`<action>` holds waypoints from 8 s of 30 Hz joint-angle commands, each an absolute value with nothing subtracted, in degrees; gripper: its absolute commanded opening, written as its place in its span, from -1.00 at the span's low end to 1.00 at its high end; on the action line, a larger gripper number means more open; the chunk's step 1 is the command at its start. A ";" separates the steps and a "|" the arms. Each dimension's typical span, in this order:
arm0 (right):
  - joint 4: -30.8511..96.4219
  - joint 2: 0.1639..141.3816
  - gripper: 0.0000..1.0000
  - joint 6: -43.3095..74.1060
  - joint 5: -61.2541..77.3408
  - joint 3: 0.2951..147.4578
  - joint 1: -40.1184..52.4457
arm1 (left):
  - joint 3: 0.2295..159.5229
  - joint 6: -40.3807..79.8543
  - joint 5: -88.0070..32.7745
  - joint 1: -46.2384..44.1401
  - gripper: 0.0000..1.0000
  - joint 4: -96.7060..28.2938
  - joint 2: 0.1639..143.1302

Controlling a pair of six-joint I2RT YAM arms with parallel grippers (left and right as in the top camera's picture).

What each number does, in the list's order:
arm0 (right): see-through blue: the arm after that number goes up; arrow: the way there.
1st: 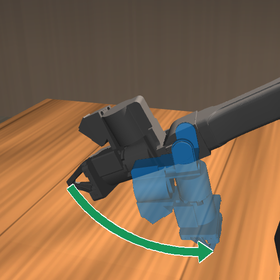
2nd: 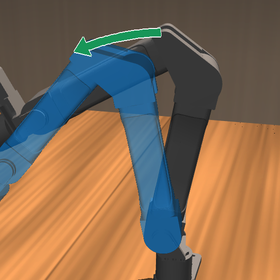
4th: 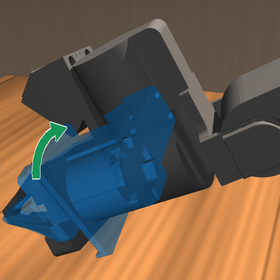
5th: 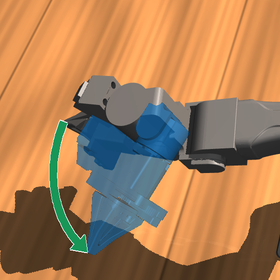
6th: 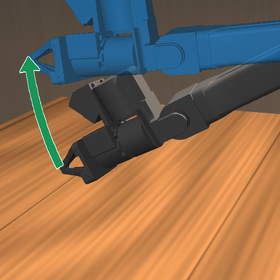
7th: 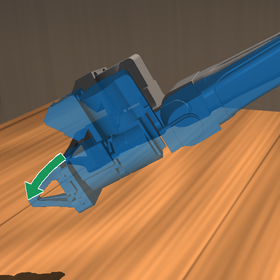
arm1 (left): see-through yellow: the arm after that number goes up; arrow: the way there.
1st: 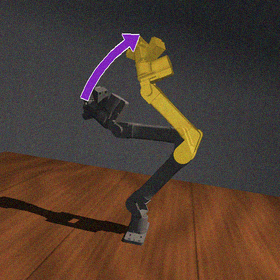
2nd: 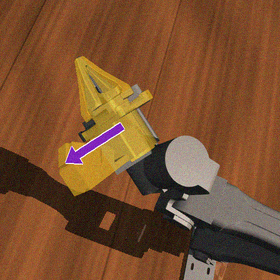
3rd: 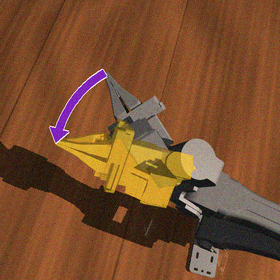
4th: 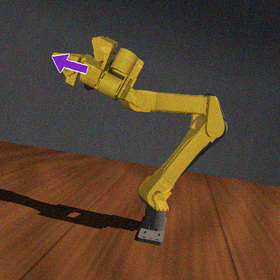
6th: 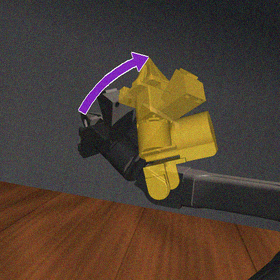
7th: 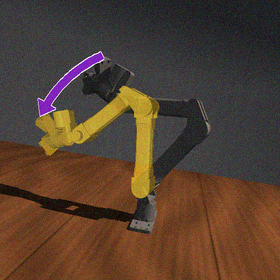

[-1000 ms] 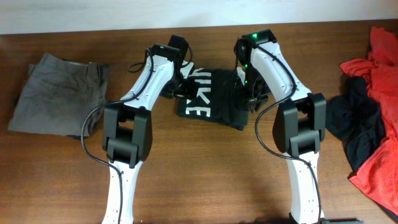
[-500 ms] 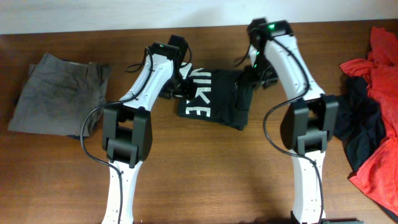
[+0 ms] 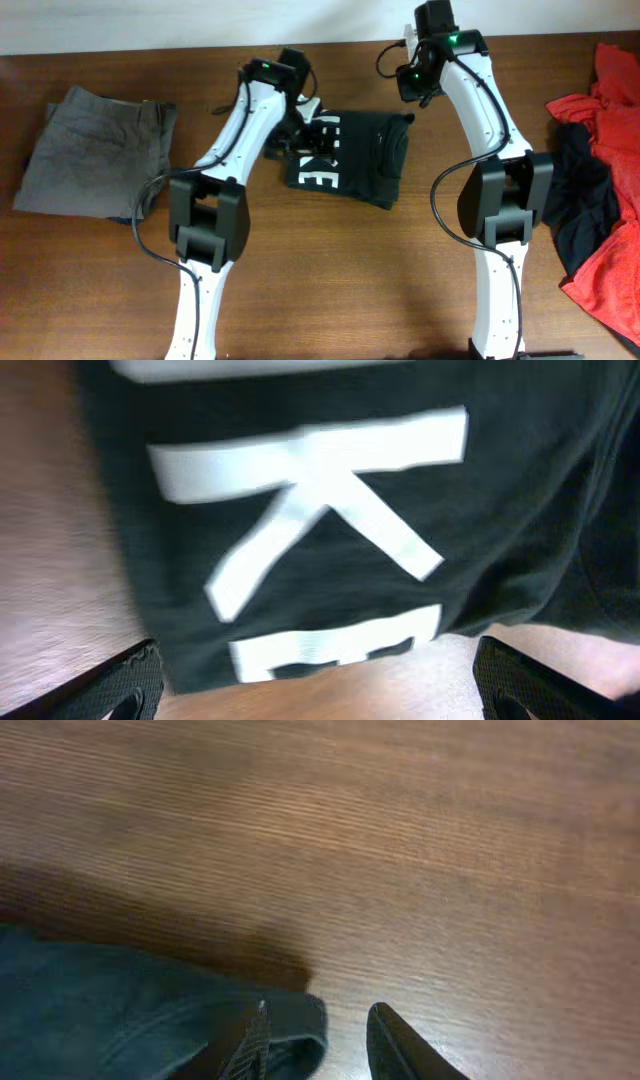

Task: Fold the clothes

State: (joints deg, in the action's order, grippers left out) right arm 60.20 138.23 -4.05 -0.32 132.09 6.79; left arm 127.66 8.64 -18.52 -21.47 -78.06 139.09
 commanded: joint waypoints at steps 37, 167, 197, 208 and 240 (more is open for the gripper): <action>86.11 145.67 -0.13 -4.71 11.27 131.24 20.36 | 117.71 9.50 -19.00 -5.82 0.98 -49.39 139.17; 91.74 140.86 0.07 -4.05 1.23 142.71 4.84 | 105.19 23.24 -30.59 -2.46 -0.72 -63.07 137.53; 91.77 140.86 0.08 -4.08 1.21 142.71 4.84 | 111.94 6.11 -7.53 0.16 -0.99 -66.08 115.94; 91.81 140.86 0.07 -4.10 1.21 142.71 4.84 | 119.57 2.87 -5.93 9.02 -0.99 -68.01 114.93; 92.82 140.86 0.08 -4.27 1.21 142.71 4.80 | 122.30 -2.35 -7.03 30.48 -0.99 -65.04 114.96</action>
State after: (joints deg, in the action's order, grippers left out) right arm 92.60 142.43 -4.49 1.52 142.19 4.75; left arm 120.33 -1.13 -7.22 29.04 -65.30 117.84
